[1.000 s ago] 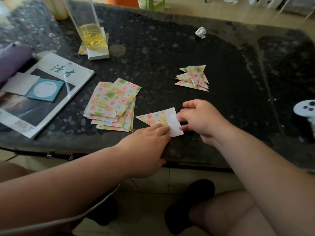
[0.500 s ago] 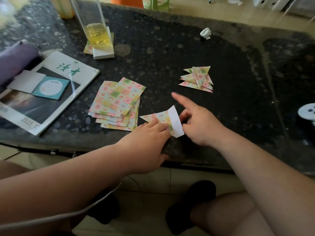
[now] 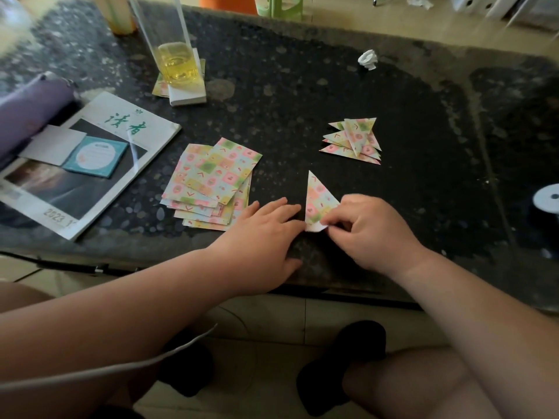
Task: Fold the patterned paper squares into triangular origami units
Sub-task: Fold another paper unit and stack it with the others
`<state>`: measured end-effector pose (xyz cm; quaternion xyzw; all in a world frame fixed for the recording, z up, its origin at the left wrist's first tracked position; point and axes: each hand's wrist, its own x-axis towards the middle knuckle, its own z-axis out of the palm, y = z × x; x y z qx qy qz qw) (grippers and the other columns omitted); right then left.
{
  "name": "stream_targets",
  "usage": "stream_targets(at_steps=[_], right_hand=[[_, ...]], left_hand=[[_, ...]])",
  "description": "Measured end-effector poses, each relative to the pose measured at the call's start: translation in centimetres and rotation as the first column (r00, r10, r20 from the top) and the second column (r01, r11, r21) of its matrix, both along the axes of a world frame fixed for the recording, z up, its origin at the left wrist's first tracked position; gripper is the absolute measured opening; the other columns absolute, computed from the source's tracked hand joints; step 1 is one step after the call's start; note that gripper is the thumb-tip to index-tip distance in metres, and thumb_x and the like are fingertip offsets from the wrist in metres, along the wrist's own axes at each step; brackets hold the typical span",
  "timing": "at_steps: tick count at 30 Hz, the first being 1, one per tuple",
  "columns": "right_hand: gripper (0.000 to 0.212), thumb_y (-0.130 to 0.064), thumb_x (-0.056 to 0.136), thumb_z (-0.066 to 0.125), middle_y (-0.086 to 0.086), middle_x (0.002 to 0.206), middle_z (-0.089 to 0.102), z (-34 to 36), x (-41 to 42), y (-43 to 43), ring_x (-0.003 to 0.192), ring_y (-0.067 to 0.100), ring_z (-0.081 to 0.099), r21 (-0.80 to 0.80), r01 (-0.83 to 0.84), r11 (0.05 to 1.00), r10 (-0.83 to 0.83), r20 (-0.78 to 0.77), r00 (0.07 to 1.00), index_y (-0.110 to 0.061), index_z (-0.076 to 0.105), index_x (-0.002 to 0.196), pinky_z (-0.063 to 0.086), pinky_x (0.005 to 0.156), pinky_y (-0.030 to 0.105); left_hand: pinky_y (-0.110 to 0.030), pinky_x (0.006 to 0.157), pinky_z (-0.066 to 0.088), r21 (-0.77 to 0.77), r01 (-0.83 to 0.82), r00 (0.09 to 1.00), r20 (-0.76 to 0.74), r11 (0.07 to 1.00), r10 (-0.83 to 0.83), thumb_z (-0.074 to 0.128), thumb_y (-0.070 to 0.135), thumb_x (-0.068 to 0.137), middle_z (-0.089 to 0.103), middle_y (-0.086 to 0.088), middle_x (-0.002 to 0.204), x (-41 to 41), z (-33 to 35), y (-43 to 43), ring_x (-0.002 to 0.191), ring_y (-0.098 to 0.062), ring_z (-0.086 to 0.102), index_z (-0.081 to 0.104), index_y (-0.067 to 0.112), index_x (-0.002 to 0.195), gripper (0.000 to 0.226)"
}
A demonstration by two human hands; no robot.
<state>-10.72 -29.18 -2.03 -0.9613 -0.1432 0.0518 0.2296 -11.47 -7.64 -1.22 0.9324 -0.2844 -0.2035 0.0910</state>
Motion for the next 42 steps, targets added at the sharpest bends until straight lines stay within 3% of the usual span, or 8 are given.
stream_targets(at_steps=[3,6,12,15,21,31,38,42], right_hand=[[0.015,-0.021,0.09,0.075,-0.019,0.089,0.056,-0.8,-1.2,-0.5,0.088,0.01,0.061,0.008,-0.08,0.997,0.08,-0.025,0.996,-0.025,0.081,0.103,0.053,0.076,0.035],[0.019,-0.031,0.09,0.076,-0.018,0.091,0.054,-0.9,-1.2,-1.4,0.087,0.007,0.057,0.007,-0.059,0.998,0.059,-0.086,0.995,-0.029,0.08,0.108,0.052,0.076,0.033],[0.021,-0.037,0.089,0.076,-0.013,0.097,0.054,-1.2,-1.4,-1.6,0.089,0.01,0.056,0.007,-0.062,0.998,0.062,-0.049,0.997,-0.03,0.08,0.108,0.051,0.075,0.034],[0.014,-0.033,0.089,0.077,-0.01,0.1,0.056,-1.6,-1.5,-1.3,0.092,0.012,0.057,0.049,-0.071,0.996,0.072,-0.013,0.997,-0.028,0.081,0.101,0.051,0.075,0.035],[0.005,-0.023,0.089,0.08,-0.011,0.098,0.059,-1.8,-1.3,-1.1,0.079,-0.006,0.054,0.188,0.036,0.982,-0.011,-0.136,0.991,-0.026,0.081,0.092,0.038,0.067,0.009],[0.005,-0.028,0.091,0.077,-0.013,0.089,0.058,-1.3,-0.6,-0.5,0.078,-0.01,0.054,0.125,0.106,0.986,-0.073,-0.242,0.968,-0.027,0.078,0.086,0.035,0.064,0.008],[0.012,-0.033,0.093,0.074,-0.014,0.091,0.062,-1.0,-0.1,0.5,0.082,0.004,0.057,0.034,0.254,0.967,-0.231,-0.31,0.922,-0.026,0.077,0.084,0.042,0.067,0.021],[0.015,-0.031,0.093,0.072,-0.015,0.084,0.064,-0.8,0.1,1.1,0.082,0.004,0.06,0.016,0.311,0.95,-0.29,-0.323,0.901,-0.022,0.076,0.081,0.042,0.064,0.015]], left_hand=[[-0.051,0.126,-0.004,0.092,0.062,0.998,-0.039,0.994,-0.058,0.046,0.064,0.097,-0.008,0.009,0.17,-0.2,-0.8,0.3,0.155,-0.015,-0.014,0.01,0.034,0.161,0.08],[-0.053,0.126,-0.004,0.116,0.072,0.997,-0.04,0.991,-0.067,0.043,0.068,0.097,-0.012,0.01,0.169,-0.2,-1.0,0.5,0.155,-0.014,-0.016,0.006,0.035,0.162,0.082],[-0.052,0.126,-0.001,0.099,0.066,0.997,-0.042,0.993,-0.062,0.042,0.069,0.096,-0.007,0.011,0.17,0.1,-0.9,0.4,0.155,-0.014,-0.012,0.012,0.041,0.16,0.076],[-0.049,0.126,0.0,0.03,0.022,0.999,-0.045,0.999,-0.02,0.043,0.067,0.096,0.003,0.014,0.169,0.5,-0.8,0.3,0.155,-0.011,-0.005,0.024,0.044,0.157,0.067],[-0.041,0.122,0.002,-0.067,-0.041,0.998,-0.043,0.997,0.038,0.05,0.06,0.097,0.018,0.021,0.163,1.2,-0.7,0.6,0.15,-0.011,0.008,0.042,0.051,0.146,0.05],[-0.047,0.126,-0.006,0.117,0.103,0.993,-0.077,0.988,-0.094,0.042,0.065,0.098,-0.01,0.017,0.168,0.6,-0.4,1.2,0.154,-0.009,-0.016,0.012,0.049,0.158,0.069],[-0.044,0.126,-0.008,0.1,0.104,0.992,-0.088,0.99,-0.095,0.042,0.064,0.098,-0.009,0.018,0.168,0.8,-0.3,1.4,0.153,-0.007,-0.016,0.014,0.048,0.159,0.069],[-0.045,0.127,-0.002,0.088,0.121,0.992,-0.054,0.989,-0.117,0.045,0.065,0.097,-0.009,0.015,0.169,-0.1,-0.4,0.9,0.155,-0.011,-0.013,0.006,0.04,0.16,0.078]])
